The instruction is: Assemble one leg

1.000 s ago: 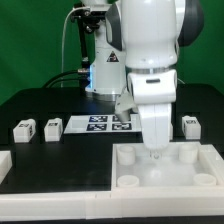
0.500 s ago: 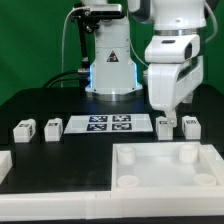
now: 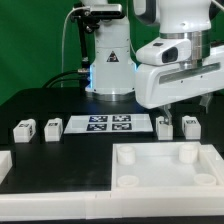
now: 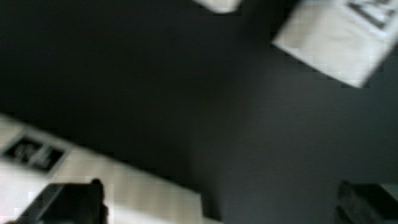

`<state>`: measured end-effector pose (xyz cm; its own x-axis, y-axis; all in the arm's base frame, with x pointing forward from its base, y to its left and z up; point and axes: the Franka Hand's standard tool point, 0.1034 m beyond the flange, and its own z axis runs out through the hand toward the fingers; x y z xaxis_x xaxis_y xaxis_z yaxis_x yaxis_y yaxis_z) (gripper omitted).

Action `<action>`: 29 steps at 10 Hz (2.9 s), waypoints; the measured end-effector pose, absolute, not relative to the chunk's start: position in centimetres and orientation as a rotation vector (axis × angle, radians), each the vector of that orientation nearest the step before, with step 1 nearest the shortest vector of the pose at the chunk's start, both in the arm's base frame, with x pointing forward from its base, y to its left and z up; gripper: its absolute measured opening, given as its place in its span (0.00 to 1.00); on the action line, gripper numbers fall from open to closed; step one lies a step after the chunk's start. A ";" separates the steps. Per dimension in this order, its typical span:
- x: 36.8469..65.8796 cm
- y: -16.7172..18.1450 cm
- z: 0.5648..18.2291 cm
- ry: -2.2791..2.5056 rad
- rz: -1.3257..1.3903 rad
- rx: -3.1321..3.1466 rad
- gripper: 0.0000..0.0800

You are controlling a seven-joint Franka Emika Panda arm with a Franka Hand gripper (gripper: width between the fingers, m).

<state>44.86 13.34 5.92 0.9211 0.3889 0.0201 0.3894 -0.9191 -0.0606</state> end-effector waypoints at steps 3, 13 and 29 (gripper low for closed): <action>42.9 15.9 6.2 -0.073 0.021 -3.065 0.81; 41.5 16.3 4.6 0.150 1.122 -2.892 0.81; 38.1 16.8 1.2 0.117 1.394 -2.791 0.47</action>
Offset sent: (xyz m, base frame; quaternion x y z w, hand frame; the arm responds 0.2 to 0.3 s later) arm 0.0000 0.0000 0.0000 0.0000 0.0000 0.1790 0.9838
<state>38.07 16.80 1.16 0.5985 -0.0584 -0.7990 -0.0756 -0.9970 0.0163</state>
